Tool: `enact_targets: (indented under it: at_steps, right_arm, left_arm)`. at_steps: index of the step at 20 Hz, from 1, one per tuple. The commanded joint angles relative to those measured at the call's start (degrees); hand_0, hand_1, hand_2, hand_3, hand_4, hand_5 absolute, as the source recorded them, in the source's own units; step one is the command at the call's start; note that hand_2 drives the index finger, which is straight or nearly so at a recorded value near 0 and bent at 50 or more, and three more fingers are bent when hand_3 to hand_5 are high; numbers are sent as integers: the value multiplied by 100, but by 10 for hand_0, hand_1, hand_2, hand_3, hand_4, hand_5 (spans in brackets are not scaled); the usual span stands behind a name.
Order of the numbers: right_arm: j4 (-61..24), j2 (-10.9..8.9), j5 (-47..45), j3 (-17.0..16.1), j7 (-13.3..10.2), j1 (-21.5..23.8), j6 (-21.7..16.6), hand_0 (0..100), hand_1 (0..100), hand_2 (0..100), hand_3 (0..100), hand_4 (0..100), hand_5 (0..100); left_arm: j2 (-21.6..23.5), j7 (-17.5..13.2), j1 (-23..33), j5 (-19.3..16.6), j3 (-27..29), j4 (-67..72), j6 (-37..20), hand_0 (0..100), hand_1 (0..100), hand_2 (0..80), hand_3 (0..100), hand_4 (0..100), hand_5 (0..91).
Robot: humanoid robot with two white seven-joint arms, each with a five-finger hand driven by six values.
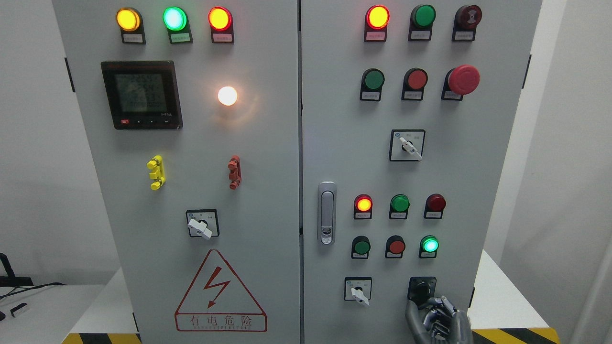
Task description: Trip black knob to open circuit
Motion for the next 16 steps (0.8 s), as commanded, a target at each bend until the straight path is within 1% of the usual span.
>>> enact_targets:
  at_steps: [1, 16]
  right_arm:
    - [-2, -8, 14, 62, -4, 13, 15, 398, 701, 528, 907, 917, 1000]
    - [6, -61, 40, 9, -4, 22, -20, 395, 703, 512, 901, 909, 1000]
  left_arm:
    - [6, 2, 0, 26, 0, 0, -1, 120, 389, 0, 0, 0, 0]
    - [6, 2, 0, 26, 0, 0, -1, 120, 389, 0, 0, 0, 0]
